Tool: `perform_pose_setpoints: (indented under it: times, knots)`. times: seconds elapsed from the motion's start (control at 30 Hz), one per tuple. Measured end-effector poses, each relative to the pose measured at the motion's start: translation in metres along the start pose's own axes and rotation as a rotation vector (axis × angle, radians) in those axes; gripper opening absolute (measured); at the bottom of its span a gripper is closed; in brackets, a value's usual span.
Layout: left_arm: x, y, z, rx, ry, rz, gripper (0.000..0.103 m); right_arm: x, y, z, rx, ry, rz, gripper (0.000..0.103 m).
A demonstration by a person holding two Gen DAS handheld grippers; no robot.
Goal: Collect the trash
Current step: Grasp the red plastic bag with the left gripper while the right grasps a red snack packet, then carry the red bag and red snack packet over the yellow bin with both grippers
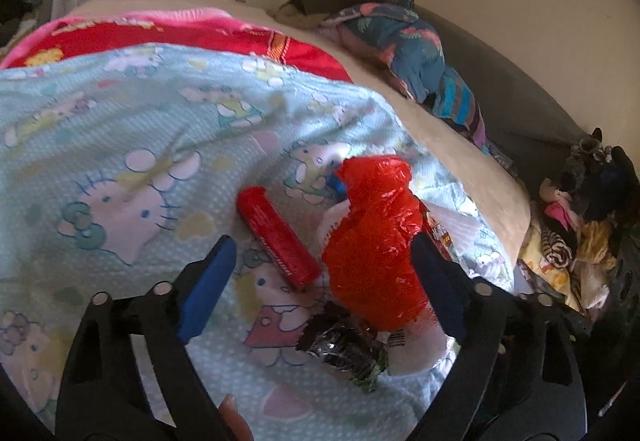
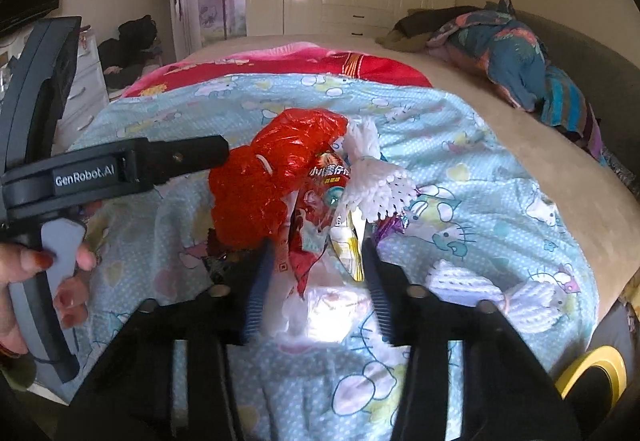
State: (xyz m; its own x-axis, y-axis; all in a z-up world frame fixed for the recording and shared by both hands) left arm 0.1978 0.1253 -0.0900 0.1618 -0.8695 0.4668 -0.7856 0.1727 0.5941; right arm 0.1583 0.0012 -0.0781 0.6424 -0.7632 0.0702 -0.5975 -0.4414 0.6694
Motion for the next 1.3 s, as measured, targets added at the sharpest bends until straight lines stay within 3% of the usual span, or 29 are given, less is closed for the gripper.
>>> perform_pose_setpoints:
  times: [0.1,0.23,0.57,0.9,1.3]
  knots:
    - [0.002,-0.009,0.001,-0.025,0.008,0.019,0.072,-0.001,-0.004,-0.001,-0.002,-0.002,-0.038,0.016]
    - [0.006,-0.017,0.005,-0.058,0.028,0.047,0.055,-0.002,0.001,0.001,0.024,-0.007,-0.085,0.014]
    - [0.030,-0.013,0.013,-0.070,-0.014,0.124,0.022,0.003,0.025,0.014,0.071,-0.072,-0.096,0.014]
    - [0.060,0.019,0.019,0.000,-0.096,0.169,0.017,0.007,0.051,0.036,0.100,-0.149,-0.104,0.014]
    - [0.072,0.054,0.020,0.059,-0.115,0.183,0.017,0.024,0.081,0.042,0.149,-0.197,-0.064,0.014]
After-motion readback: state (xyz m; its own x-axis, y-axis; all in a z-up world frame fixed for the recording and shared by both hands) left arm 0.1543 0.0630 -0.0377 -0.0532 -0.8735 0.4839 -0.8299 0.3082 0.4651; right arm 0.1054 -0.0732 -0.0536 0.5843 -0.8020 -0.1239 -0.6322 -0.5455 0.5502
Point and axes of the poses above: each gripper's, at about its wrist camera, not at the fingertips, and y roughly against the way its jaws point, x to its right, z to its underside, the point moved 5 cm from there along -y, roughly the way its jaws point, and after that the axes turned 4 degrees about y, right-handed, at the moved point
